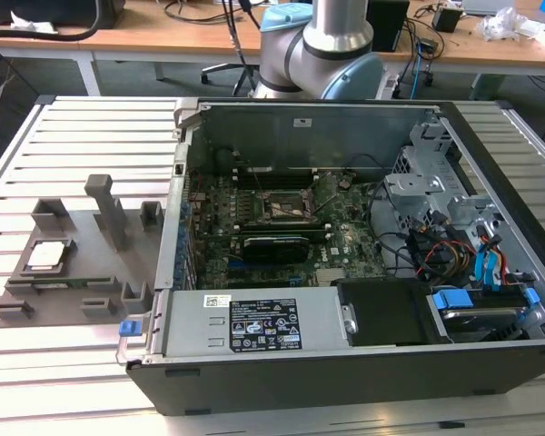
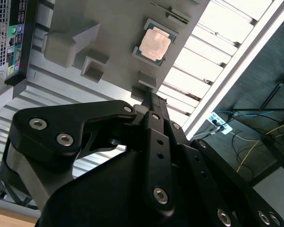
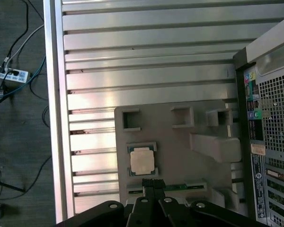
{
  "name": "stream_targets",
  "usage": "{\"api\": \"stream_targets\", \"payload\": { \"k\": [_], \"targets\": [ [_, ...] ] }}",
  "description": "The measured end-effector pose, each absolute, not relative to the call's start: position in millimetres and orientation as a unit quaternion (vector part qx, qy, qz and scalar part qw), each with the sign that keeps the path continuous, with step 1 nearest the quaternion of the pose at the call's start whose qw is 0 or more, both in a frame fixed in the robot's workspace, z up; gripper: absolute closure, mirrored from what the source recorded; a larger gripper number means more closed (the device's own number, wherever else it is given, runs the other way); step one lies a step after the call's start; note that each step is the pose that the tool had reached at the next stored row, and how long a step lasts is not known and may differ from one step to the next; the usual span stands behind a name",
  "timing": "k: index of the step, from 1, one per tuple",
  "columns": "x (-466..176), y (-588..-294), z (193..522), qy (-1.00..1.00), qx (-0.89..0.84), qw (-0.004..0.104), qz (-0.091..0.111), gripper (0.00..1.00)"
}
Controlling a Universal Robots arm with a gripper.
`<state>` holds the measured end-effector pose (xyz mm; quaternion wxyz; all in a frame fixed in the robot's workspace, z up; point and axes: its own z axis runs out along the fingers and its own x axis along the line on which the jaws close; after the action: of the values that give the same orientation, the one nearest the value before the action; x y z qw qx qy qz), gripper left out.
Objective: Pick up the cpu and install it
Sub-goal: 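Reach for the cpu, then pick up the cpu and move it towards the insertion slot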
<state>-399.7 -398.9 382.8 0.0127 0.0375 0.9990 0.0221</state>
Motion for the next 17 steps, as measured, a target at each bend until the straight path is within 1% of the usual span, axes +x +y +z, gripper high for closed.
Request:
{"api": "stream_targets", "payload": {
  "k": [17],
  "targets": [
    [-404.5,-398.9,382.2,0.999,0.038,0.013,0.022,0.89]
  ]
}}
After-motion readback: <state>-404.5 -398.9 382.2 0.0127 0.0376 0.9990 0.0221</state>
